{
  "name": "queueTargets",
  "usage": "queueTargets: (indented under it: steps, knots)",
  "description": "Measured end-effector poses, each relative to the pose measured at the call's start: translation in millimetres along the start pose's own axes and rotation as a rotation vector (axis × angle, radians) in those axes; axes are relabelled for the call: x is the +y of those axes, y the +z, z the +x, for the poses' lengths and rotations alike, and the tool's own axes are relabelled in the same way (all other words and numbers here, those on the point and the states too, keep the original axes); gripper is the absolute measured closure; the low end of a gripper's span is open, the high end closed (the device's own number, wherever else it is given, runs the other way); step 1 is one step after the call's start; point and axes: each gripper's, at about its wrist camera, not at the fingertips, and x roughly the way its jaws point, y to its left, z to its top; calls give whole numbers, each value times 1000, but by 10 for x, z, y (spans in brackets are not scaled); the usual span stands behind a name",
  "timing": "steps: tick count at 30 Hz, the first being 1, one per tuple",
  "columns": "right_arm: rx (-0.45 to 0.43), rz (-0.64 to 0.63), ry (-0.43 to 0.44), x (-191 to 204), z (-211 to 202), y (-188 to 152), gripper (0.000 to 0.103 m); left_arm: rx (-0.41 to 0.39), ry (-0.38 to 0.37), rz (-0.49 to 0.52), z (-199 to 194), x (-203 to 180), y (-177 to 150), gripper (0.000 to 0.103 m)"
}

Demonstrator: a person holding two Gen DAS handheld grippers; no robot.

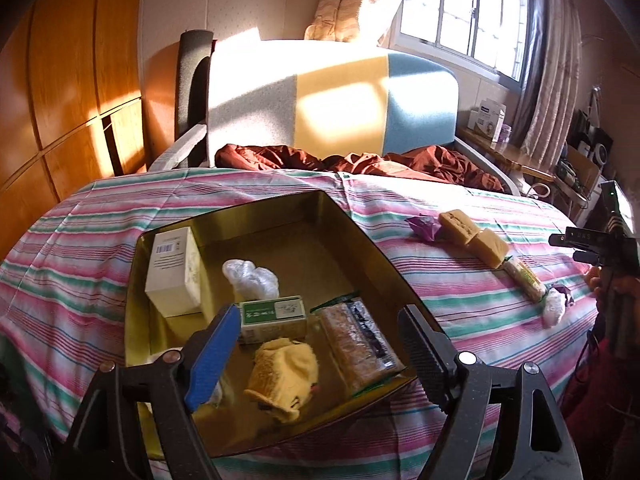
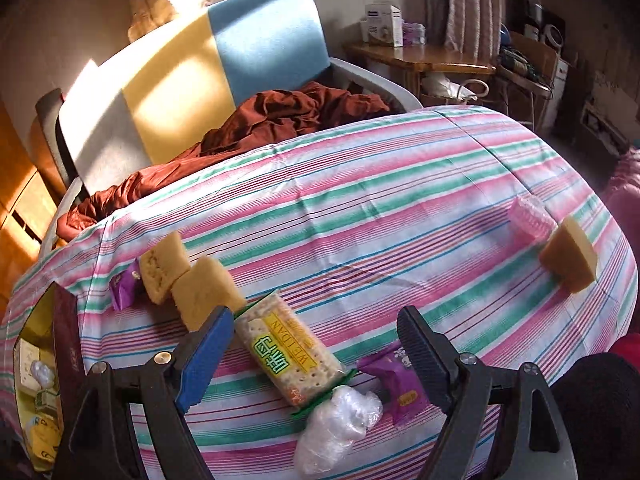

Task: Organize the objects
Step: 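Move both tools back from the tray toward the remaining items, then grasp the yellow sponge with the left tool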

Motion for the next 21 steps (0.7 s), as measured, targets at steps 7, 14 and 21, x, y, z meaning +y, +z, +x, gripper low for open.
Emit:
queueTargets:
  steps: [7, 14, 21]
  knots:
    - [46, 186, 63, -320, 72, 3, 18, 69, -120, 79, 306, -626, 97, 21]
    - [74, 192, 103, -306, 108, -11, 18, 160, -230, 124, 618, -1197, 205, 21]
    - [-62, 297, 88, -553, -145, 35, 18, 249, -280, 110, 1090, -1673, 424, 21]
